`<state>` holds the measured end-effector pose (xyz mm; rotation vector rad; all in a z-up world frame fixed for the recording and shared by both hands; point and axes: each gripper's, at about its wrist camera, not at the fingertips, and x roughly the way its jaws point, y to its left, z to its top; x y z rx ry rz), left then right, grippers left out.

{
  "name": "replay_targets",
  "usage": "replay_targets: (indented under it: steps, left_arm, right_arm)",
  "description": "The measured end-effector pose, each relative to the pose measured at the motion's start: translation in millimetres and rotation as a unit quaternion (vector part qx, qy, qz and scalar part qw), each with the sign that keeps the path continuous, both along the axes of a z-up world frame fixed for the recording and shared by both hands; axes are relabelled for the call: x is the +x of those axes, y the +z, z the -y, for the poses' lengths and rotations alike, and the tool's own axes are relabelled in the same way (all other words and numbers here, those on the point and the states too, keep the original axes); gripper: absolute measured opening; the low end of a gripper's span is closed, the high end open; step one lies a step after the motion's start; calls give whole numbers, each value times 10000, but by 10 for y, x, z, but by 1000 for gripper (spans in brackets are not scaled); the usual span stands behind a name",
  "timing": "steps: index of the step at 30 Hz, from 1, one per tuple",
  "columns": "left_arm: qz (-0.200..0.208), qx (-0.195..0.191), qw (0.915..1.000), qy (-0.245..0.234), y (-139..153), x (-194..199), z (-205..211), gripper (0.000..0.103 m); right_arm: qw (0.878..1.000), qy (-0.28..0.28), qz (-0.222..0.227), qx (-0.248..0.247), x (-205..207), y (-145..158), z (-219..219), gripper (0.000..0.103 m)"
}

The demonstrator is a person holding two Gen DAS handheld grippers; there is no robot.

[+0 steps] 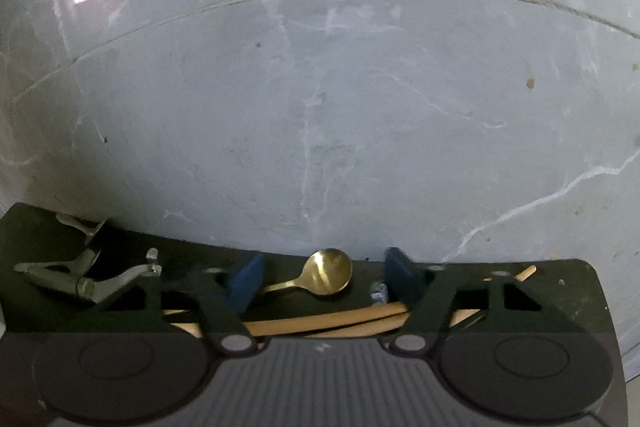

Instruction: Organize utensils

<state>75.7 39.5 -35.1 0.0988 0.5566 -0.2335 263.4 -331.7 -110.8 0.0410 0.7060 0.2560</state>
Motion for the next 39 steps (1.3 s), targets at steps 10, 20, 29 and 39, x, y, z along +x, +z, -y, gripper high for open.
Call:
replay_targets:
  steps: [10,20,29,39]
  left_arm:
    - [20,1,10000,-5,-6,-8,-8,76]
    - [41,-3,10000,-38,-16,-12,-36,76]
    - [56,-12,10000,-55,-20,-17,-54,76]
    - [63,-20,10000,-62,-17,-18,-57,76]
  right_arm:
    - [10000,0,-32,57,-210,5,-150,13]
    - [9791,205,-831,1844,-357,-33,57,7]
    - [9798,809,-993,1535,-441,14,-78,16]
    - [9826,790,-812,1469,-661,35,-219,3]
